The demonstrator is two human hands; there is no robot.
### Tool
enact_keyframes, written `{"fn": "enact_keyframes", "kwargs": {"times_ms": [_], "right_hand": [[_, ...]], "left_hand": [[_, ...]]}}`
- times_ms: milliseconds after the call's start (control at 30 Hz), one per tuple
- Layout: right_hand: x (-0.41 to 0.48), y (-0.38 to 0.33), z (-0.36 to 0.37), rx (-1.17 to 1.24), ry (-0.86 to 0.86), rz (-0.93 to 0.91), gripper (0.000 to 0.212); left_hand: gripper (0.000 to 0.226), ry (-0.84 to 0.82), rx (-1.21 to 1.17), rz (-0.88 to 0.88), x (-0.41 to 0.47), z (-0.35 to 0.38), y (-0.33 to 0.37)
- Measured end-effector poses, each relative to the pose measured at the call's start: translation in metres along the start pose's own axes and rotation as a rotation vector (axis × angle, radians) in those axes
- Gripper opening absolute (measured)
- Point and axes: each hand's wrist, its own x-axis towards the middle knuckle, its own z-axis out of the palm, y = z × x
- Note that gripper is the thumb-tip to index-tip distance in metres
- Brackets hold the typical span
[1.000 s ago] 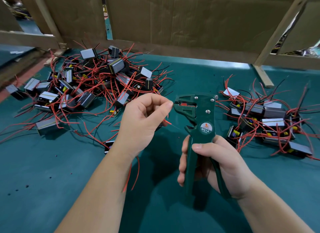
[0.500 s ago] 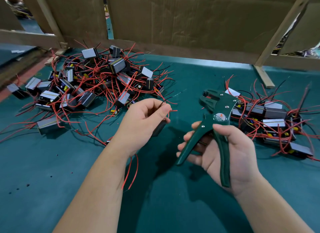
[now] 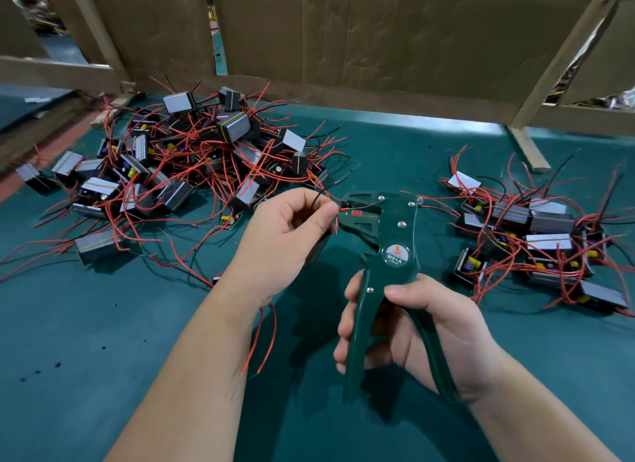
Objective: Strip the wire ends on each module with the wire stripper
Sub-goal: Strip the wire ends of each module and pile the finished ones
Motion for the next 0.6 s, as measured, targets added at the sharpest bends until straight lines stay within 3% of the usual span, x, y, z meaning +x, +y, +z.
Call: {"fn": "enact_keyframes", "kwargs": {"times_ms": [200, 300, 600], "right_hand": [[-0.0007, -0.0001, -0.0012, -0.107, 0.079, -0.029, 0.032], [-0.0003, 0.0006, -0.0023, -0.124, 0.087, -0.026, 0.030], [-0.0012, -0.0004, -0.0040, -0.116, 0.066, 0.022, 0.028]], "left_hand": [[0.023, 0.057, 0.072, 0.044, 0.0021, -0.0027, -0.0047], [0.014, 0.062, 0.089, 0.050, 0.0025, -0.0044, -0.0050], [0.029, 0.080, 0.082, 0.040, 0.0025, -0.0091, -0.0025]]}}
